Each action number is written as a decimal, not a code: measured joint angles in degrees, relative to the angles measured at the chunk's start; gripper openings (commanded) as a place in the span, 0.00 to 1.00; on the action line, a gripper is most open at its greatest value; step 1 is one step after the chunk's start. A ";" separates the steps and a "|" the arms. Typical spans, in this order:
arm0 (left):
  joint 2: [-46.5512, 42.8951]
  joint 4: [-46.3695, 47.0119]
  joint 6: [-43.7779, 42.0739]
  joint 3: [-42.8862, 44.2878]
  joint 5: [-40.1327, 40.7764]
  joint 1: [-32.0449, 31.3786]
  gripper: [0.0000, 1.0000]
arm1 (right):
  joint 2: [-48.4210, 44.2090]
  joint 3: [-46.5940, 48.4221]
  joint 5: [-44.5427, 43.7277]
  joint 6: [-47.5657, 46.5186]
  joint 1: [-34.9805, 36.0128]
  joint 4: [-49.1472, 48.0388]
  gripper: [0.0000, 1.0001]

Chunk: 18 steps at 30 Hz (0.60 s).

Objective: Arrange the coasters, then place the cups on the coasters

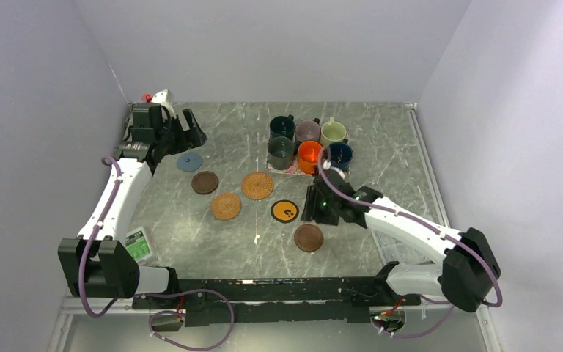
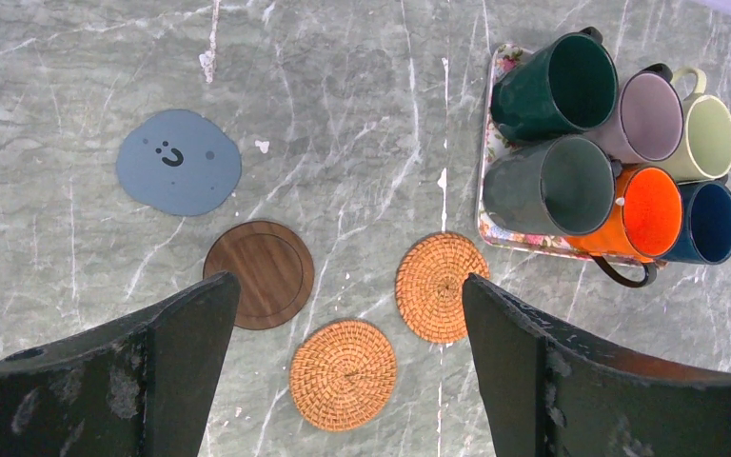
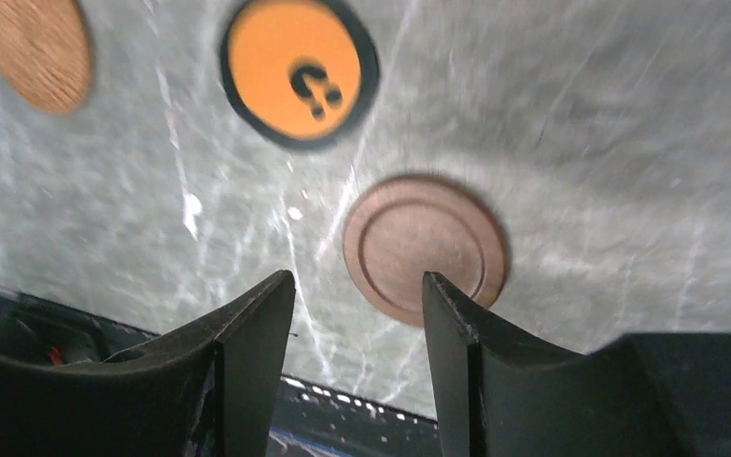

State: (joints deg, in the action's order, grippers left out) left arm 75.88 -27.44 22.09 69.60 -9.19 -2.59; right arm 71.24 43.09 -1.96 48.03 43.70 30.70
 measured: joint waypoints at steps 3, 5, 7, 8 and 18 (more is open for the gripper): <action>0.00 0.02 -0.04 0.00 0.00 -0.04 0.94 | -1.73 4.74 -0.87 -3.56 -4.35 1.92 0.57; 0.00 0.04 -0.11 0.00 0.00 -0.09 0.94 | -2.12 7.26 -1.27 -6.62 -9.27 2.54 0.58; 0.00 0.02 -0.13 0.00 0.02 -0.22 0.94 | -1.92 8.81 -2.16 -9.84 -14.84 2.75 0.58; 0.00 0.02 -0.15 0.00 0.02 -0.24 0.94 | -1.64 9.27 -2.54 -11.06 -16.90 2.80 0.58; 0.00 0.02 -0.33 -0.02 0.59 -0.61 0.94 | 10.38 13.77 -5.38 -21.51 -28.87 1.46 0.61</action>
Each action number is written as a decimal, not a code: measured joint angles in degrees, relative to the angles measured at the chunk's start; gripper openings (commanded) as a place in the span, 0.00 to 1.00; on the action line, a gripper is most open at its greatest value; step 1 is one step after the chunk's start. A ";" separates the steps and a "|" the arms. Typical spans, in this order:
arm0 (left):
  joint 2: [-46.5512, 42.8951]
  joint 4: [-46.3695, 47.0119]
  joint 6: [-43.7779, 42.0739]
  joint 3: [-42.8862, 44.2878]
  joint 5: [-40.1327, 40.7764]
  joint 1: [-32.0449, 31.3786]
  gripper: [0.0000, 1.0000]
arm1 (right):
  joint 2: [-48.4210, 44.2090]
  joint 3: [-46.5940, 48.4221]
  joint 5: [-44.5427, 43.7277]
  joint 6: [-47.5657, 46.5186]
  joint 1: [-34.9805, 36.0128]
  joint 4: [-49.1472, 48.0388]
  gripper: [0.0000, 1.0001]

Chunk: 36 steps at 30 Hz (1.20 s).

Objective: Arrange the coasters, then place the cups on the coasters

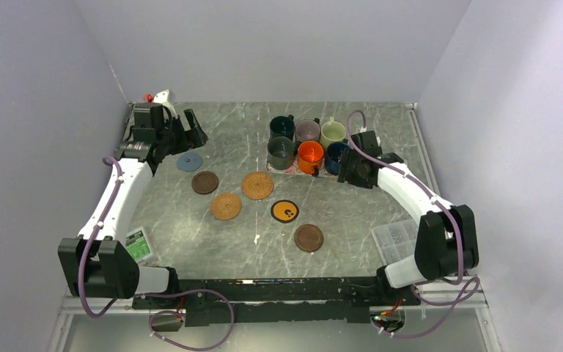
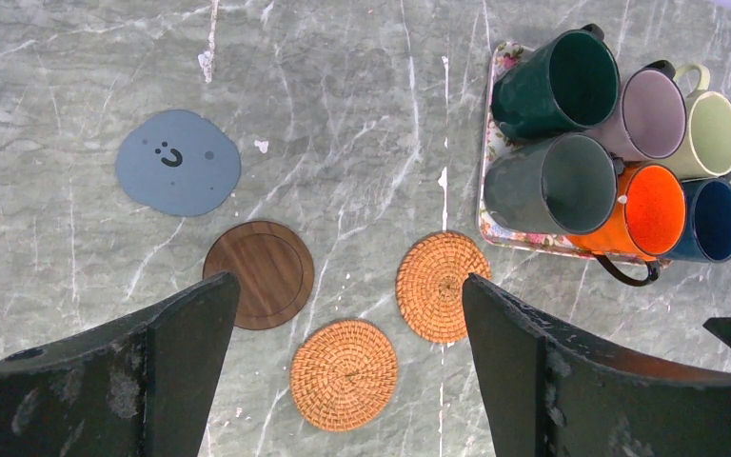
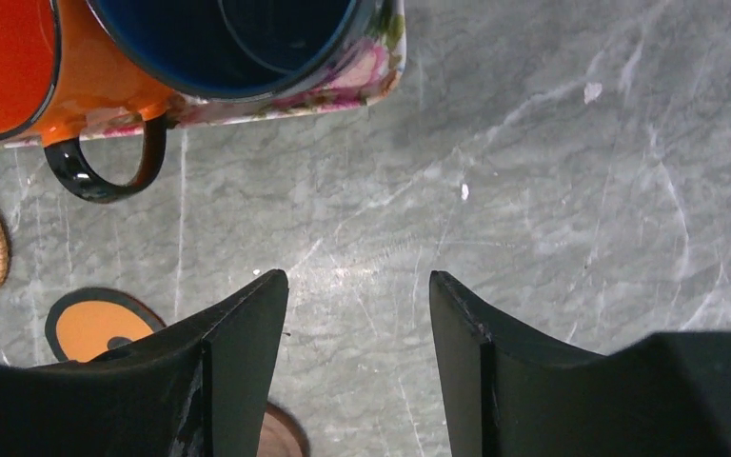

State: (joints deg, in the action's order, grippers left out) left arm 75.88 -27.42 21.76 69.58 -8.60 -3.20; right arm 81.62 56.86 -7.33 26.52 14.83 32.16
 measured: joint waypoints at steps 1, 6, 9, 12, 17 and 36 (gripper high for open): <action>0.00 0.00 0.00 0.00 0.00 0.00 0.94 | 0.96 0.44 0.02 -0.55 -0.04 -0.24 0.62; 0.00 0.02 0.00 0.00 0.00 -0.02 0.94 | 3.08 2.78 0.26 -2.34 -0.07 -1.38 0.63; 0.00 0.02 0.00 0.00 0.00 -0.02 0.94 | 4.35 5.75 -0.37 -3.21 -0.31 -1.38 0.63; 0.00 0.00 0.00 0.00 0.00 -0.04 0.94 | 5.27 8.90 -1.44 -4.37 -1.25 -1.57 0.62; 0.00 0.02 0.00 0.00 -0.04 -0.22 0.94 | 8.68 14.49 -1.79 -5.95 -4.04 -2.01 0.60; 0.02 0.00 0.02 0.00 -0.17 -0.37 0.94 | 26.08 21.97 3.32 -6.60 -7.21 -0.76 0.00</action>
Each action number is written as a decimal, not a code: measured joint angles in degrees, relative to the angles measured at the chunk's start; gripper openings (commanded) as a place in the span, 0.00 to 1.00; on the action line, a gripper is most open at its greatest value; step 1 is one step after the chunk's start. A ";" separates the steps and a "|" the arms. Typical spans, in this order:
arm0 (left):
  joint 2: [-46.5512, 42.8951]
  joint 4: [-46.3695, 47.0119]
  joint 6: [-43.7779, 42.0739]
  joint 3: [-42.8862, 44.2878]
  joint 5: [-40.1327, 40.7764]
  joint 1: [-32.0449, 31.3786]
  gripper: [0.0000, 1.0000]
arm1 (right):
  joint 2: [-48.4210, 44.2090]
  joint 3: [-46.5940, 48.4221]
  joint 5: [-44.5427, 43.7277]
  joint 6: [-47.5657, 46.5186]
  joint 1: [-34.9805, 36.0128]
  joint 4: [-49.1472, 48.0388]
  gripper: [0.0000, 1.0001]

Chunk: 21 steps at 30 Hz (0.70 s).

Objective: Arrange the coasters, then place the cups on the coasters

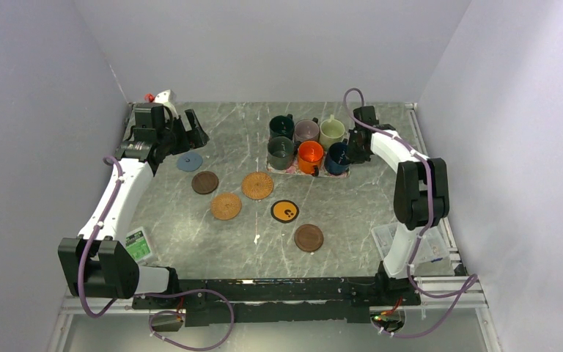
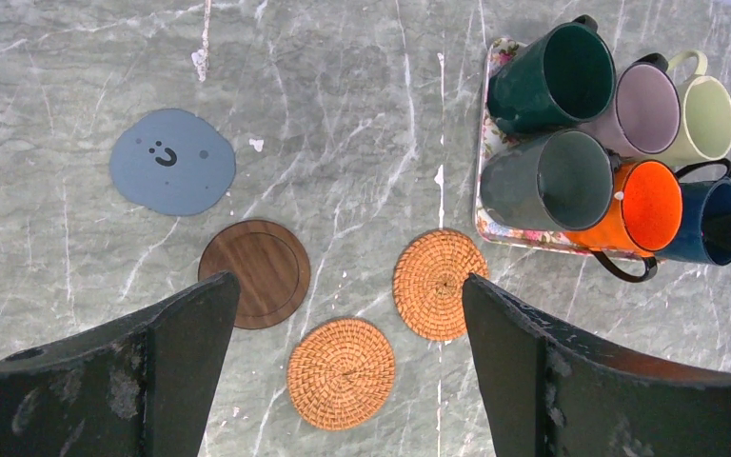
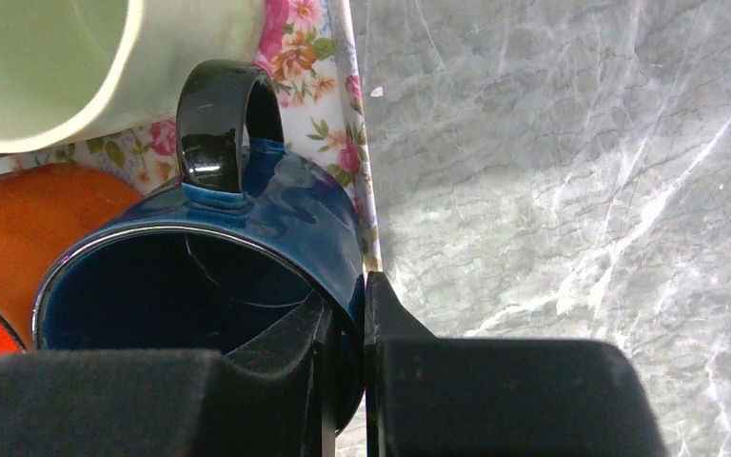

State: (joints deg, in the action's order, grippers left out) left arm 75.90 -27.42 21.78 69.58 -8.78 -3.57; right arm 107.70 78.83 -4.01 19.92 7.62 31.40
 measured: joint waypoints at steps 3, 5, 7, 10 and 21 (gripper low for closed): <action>0.00 0.00 0.00 0.00 0.00 0.00 0.94 | -0.63 0.76 -0.72 -0.50 0.02 1.18 0.00; 0.00 -0.02 0.00 0.00 0.02 0.00 0.94 | -2.25 0.90 -1.66 -1.29 0.17 2.27 0.00; 0.00 0.00 0.02 0.00 0.02 0.00 0.94 | -4.79 0.87 -2.38 -2.27 0.22 3.26 0.00; 0.00 -0.02 0.02 0.00 0.00 0.00 0.94 | -12.15 -1.33 -3.23 -4.66 0.22 2.45 0.00; -0.07 0.04 0.15 0.00 -0.02 -0.22 0.94 | -44.41 -19.45 7.89 -12.81 3.58 -4.68 0.00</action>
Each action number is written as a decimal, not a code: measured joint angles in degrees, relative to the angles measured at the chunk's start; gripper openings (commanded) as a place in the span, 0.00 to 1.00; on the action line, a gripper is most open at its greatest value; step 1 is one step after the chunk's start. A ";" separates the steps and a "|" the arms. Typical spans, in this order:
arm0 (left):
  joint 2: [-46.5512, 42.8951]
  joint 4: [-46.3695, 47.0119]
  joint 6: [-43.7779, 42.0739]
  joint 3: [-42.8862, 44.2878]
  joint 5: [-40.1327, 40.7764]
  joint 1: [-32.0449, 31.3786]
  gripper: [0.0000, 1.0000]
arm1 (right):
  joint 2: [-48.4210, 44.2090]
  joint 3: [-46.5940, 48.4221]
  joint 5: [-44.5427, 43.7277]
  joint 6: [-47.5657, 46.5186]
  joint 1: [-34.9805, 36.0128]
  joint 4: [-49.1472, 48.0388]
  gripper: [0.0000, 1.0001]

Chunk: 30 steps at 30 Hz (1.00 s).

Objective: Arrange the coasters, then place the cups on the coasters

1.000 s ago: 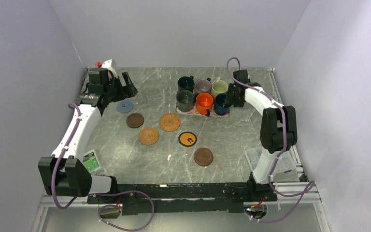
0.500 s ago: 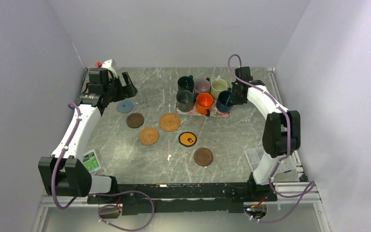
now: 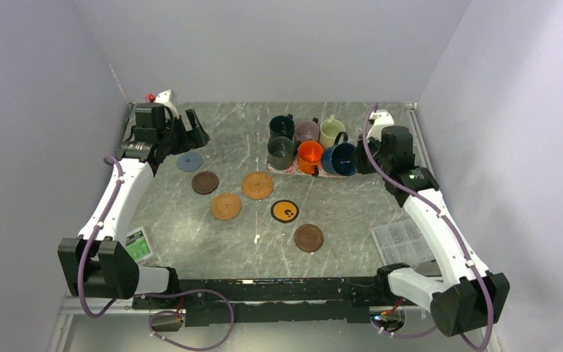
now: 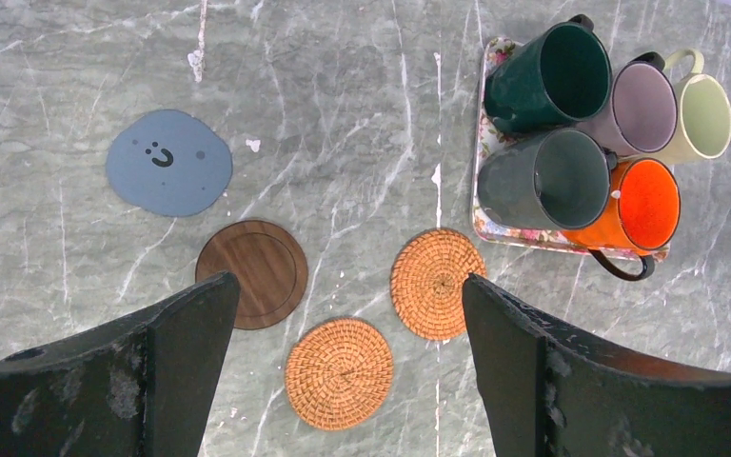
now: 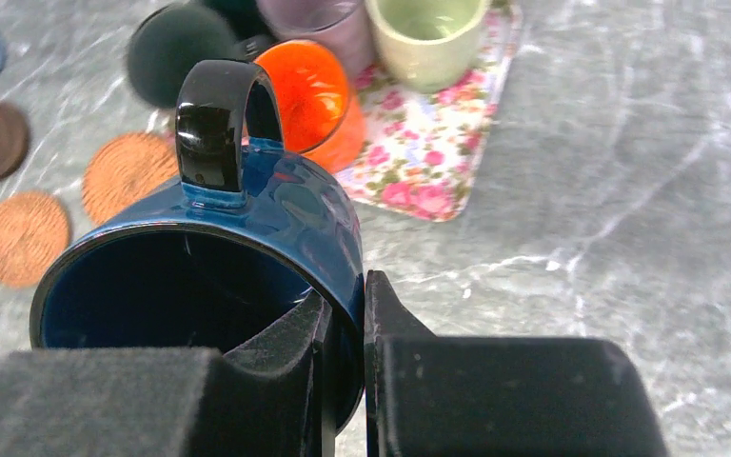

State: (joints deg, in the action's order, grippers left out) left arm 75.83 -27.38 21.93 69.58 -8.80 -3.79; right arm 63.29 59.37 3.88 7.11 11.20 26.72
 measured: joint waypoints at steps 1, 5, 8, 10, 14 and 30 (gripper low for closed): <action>0.00 0.04 0.00 0.00 0.00 -0.02 0.94 | -0.92 -0.76 1.05 -0.39 1.09 -0.13 0.00; 0.00 0.09 -0.02 0.00 0.02 -0.15 0.94 | -1.01 -1.51 2.29 -0.63 6.16 0.09 0.00; 0.00 0.09 -0.02 0.00 0.04 -0.28 0.94 | 1.73 -0.50 0.28 2.86 10.54 1.11 0.00; 0.00 0.09 -0.02 0.00 0.04 -0.33 0.94 | 5.57 1.79 -0.28 7.23 12.74 2.78 0.00; 0.00 0.09 -0.02 0.00 0.07 -0.39 0.94 | 12.66 5.07 -3.61 16.02 17.38 3.72 0.00; -0.07 0.07 -0.04 0.00 0.22 -0.44 0.94 | 39.89 26.77 -25.86 38.75 35.71 13.03 0.00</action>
State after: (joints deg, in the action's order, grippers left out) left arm 75.77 -27.31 21.89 69.58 -8.58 -4.23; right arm 103.18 86.15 -21.98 45.87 46.92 39.75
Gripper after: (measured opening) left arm 0.935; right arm 0.125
